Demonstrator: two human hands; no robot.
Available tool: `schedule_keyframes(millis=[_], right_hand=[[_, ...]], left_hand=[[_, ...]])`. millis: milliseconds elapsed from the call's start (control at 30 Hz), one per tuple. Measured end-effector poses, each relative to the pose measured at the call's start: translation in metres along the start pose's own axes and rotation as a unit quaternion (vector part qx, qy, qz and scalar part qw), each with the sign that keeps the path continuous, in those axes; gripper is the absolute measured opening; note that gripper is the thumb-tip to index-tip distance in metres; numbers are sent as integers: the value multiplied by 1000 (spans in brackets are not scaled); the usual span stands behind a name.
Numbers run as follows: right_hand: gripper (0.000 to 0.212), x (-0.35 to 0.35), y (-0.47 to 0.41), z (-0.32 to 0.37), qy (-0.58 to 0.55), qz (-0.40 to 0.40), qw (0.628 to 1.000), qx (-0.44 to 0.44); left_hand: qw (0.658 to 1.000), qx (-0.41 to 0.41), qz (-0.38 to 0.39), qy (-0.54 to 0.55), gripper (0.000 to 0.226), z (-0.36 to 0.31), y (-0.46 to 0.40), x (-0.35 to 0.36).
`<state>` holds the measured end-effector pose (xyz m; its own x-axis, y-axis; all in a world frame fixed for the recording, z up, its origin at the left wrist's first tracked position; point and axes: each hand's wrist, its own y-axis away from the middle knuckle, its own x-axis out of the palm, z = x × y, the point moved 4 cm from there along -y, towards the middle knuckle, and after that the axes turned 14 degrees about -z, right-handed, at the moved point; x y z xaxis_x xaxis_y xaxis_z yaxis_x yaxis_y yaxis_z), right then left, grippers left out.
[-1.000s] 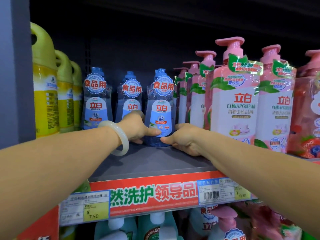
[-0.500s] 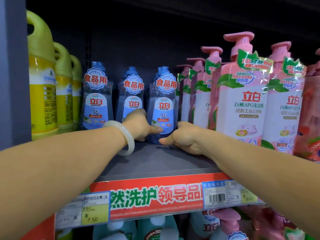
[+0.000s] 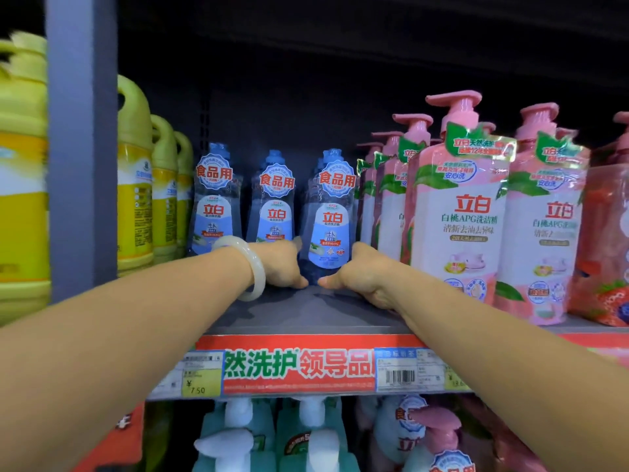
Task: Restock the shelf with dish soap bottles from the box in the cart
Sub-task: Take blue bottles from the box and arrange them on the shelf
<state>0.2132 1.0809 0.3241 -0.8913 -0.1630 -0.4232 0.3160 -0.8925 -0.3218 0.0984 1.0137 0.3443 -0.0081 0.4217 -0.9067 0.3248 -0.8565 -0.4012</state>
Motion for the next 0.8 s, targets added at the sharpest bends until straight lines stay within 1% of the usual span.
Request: schedule_keyframes(millis=[67,133,200,300,400,467,500,567,633,733,800], right_hand=[[61,-2,4,4,66,-2,997,-33],[67,-8,13,13,158,-21,983,-89],[73,-12,22,25,197,-36,968,-152],[79,-12,40,43,192,-18,961,-199],[81,-7,62,63,134,11,966,-220],[85,1,85,80,123,30,960,-249],[85,7,99,88,134,41,953,-269],[76,20,134,107,156,49,932,-323],[70,36,177,129,161,64,912,-372],[81,80,255,165,175,111,868,-451],[81,122,311,184,185,148,841,-487]], left_hand=[[1000,-5,-12,12,67,-1,5,-7],[998,-7,-57,2,70,1,15,-21],[993,3,-111,-27,70,6,31,-33],[987,19,-147,-68,71,16,62,-46],[980,19,-172,-99,64,25,94,-64],[975,23,-187,-117,64,30,119,-81],[973,29,-190,-124,64,32,133,-88],[971,35,-191,-142,65,43,168,-101],[968,18,-187,-169,64,64,209,-113],[960,-27,-174,-216,64,109,287,-133],[955,-77,-150,-245,63,148,347,-147]])
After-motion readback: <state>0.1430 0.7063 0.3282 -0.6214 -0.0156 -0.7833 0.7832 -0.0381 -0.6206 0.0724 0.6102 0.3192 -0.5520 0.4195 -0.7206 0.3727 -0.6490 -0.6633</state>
